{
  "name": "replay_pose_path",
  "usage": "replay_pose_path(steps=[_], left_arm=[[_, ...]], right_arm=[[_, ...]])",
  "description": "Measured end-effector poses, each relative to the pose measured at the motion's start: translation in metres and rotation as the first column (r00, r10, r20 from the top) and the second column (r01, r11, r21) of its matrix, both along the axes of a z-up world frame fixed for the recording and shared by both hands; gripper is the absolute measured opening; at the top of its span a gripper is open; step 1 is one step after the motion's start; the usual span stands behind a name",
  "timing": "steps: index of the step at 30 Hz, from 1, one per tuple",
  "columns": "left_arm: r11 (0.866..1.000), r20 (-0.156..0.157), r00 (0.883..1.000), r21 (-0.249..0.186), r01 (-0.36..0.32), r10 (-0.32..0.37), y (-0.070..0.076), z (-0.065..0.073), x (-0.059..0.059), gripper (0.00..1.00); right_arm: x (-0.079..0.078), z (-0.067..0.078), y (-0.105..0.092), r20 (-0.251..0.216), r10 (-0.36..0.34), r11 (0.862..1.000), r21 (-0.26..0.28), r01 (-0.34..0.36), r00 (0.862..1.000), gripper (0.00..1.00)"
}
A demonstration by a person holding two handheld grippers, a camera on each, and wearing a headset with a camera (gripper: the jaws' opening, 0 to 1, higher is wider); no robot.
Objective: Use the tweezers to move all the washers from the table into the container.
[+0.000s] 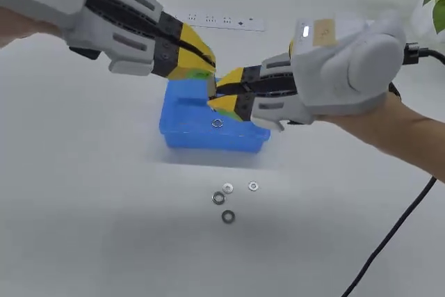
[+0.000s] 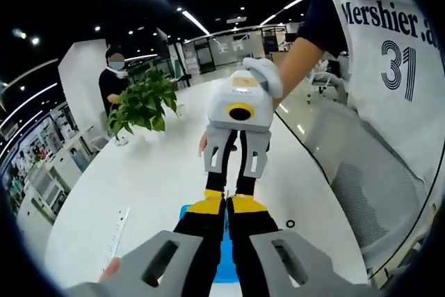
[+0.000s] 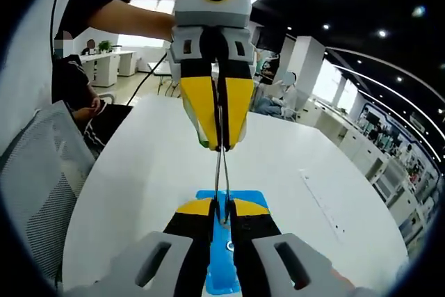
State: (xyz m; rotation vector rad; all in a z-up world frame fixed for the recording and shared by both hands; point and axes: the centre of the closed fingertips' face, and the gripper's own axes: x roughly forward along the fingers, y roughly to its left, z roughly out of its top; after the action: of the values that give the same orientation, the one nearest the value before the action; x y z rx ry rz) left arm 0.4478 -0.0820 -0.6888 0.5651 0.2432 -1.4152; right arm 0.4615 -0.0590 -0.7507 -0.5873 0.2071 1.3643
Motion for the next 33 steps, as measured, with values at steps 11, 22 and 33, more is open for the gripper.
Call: replay_pose_path(steps=[11, 22, 33], left_arm=[[1.000, -0.051, 0.998, 0.014, -0.021, 0.021, -0.004, -0.039, 0.033, 0.06], [0.998, -0.136, 0.989, 0.036, -0.054, 0.059, -0.003, -0.082, 0.046, 0.06], [0.997, -0.160, 0.984, 0.031, -0.069, 0.073, -0.004, -0.092, 0.052, 0.06]], right_arm=[[0.029, -0.039, 0.003, -0.047, -0.024, 0.999, -0.044, 0.022, 0.999, 0.10], [0.035, -0.084, 0.003, -0.119, -0.059, 0.993, -0.110, 0.045, 0.991, 0.10], [0.041, -0.095, 0.000, -0.140, -0.085, 0.989, -0.130, 0.067, 0.987, 0.10]])
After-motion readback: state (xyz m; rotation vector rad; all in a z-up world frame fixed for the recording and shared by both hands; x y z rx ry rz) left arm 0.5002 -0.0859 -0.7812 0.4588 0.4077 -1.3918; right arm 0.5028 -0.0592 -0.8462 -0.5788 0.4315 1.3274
